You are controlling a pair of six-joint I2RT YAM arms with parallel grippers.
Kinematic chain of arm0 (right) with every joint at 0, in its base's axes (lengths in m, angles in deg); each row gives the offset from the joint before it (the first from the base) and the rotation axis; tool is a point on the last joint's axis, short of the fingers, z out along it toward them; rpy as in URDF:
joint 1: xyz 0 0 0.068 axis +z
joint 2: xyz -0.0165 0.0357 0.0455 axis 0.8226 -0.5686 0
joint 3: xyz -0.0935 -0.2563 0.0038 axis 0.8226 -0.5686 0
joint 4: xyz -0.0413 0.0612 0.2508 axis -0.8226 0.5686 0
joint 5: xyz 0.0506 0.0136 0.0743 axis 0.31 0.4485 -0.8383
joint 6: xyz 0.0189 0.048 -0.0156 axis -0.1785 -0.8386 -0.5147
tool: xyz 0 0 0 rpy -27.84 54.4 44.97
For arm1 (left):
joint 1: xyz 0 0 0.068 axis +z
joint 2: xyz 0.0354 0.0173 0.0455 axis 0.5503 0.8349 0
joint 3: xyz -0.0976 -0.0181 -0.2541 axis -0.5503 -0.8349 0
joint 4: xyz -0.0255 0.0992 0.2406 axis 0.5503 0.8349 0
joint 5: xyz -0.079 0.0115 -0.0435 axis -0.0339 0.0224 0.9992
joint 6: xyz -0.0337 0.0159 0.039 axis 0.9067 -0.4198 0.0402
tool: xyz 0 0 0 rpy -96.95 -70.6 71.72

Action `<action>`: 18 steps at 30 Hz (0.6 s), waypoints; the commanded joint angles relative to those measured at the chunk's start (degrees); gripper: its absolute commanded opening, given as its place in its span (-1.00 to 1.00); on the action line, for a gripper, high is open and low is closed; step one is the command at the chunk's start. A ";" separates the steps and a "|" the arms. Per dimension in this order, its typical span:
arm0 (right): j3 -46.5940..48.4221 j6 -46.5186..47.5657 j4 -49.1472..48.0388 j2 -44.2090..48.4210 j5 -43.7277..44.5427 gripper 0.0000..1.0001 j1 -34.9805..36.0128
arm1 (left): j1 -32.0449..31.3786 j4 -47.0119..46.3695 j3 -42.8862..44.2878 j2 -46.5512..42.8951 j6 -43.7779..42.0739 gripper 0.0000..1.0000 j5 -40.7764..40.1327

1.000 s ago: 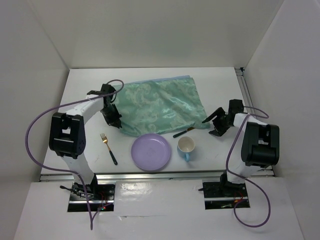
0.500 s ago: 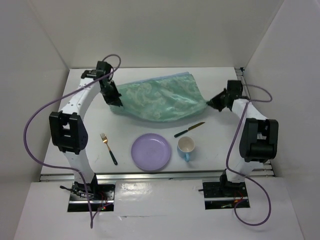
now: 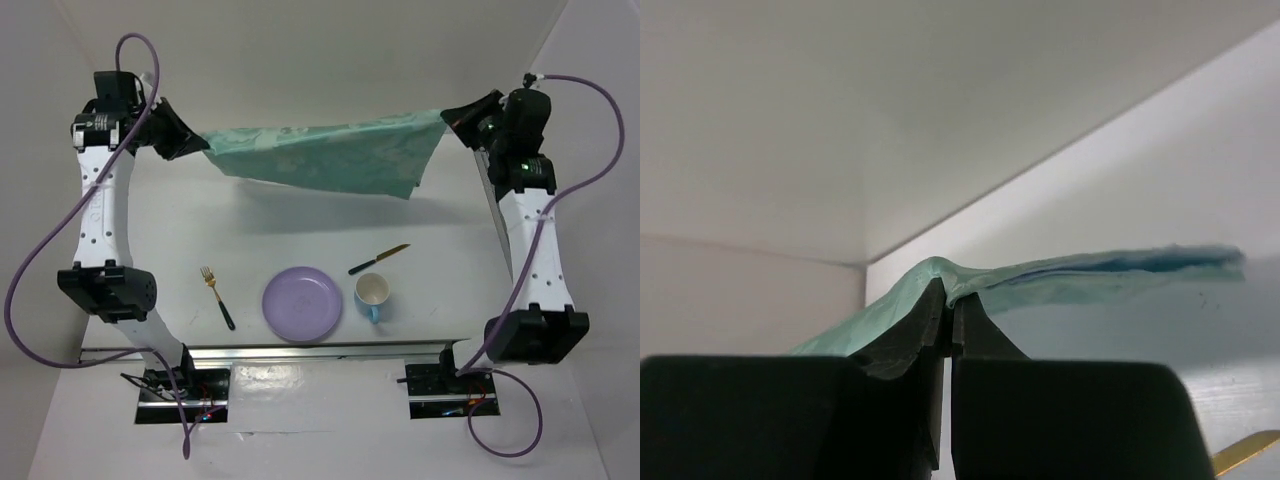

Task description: Set the dinner table for one person

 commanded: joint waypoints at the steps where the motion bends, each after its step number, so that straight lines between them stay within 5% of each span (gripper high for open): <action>1: 4.38 1.71 1.58 5.65 2.14 -1.00 -0.69 | 1.60 -3.06 3.22 -4.50 0.14 -1.00 2.61; 9: 12.91 4.61 5.27 4.00 3.72 -1.00 -0.69 | 4.15 -3.94 8.06 -5.65 -0.48 -1.00 4.28; 18: 23.10 5.93 -0.70 -12.34 -0.14 -1.00 -0.69 | 4.15 -8.41 10.15 4.08 -0.48 -1.00 5.43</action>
